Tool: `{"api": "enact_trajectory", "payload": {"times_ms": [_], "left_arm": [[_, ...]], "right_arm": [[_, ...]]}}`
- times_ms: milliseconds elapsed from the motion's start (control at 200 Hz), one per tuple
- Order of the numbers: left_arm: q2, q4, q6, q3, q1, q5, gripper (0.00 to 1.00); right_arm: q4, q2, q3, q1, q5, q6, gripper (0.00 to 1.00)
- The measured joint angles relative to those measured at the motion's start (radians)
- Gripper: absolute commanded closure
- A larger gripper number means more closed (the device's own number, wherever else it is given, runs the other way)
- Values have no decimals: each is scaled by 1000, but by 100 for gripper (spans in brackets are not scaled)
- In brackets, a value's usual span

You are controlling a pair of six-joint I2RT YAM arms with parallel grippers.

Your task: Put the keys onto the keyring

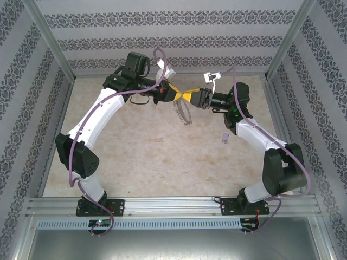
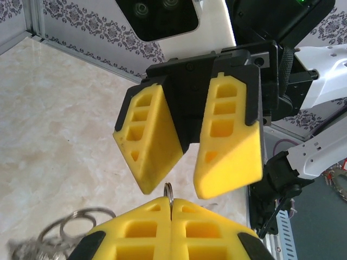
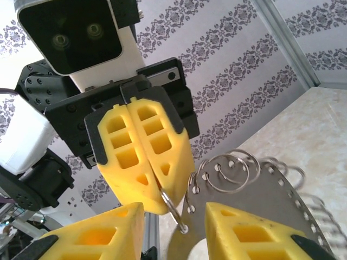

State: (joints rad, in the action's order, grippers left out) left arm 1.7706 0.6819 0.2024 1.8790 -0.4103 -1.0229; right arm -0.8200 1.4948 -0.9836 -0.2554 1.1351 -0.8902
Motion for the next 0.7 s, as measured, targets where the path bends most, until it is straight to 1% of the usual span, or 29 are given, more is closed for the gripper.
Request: {"api": "enact_trajectory", "payload": {"times_ms": [85,140,280,440,490,525,585,615,700], "left_arm": [[0,0,0,0,0,-5,100],[0,0,0,0,0,-10,100],[0,-1,-4,0,0,-18,100],[0,-2,-21,0,5,-18,100],[-1,-20,-42,-5,5,-10,97],[-5,-42,-60,-16,5,0,90],[-22,-97,-104,-52,5,21,85],[-34,-129,-129,-77,5,35,80],[-90,-246,-230,-178,8,94,76]], "right_arm": [[0,0,-1,-6,0,0,70],[0,0,-1,-11,0,0,75],[-3,0,-1,-11,5,1,100],[-9,-2,-1,-11,4,6,100],[-9,-2,-1,-10,-6,7,100],[-9,-2,-1,-10,-16,6,100],[-11,-2,-1,-8,-35,6,100],[-12,-2,-1,-8,-43,5,100],[-19,-2,-1,-2,-63,3,100]]}}
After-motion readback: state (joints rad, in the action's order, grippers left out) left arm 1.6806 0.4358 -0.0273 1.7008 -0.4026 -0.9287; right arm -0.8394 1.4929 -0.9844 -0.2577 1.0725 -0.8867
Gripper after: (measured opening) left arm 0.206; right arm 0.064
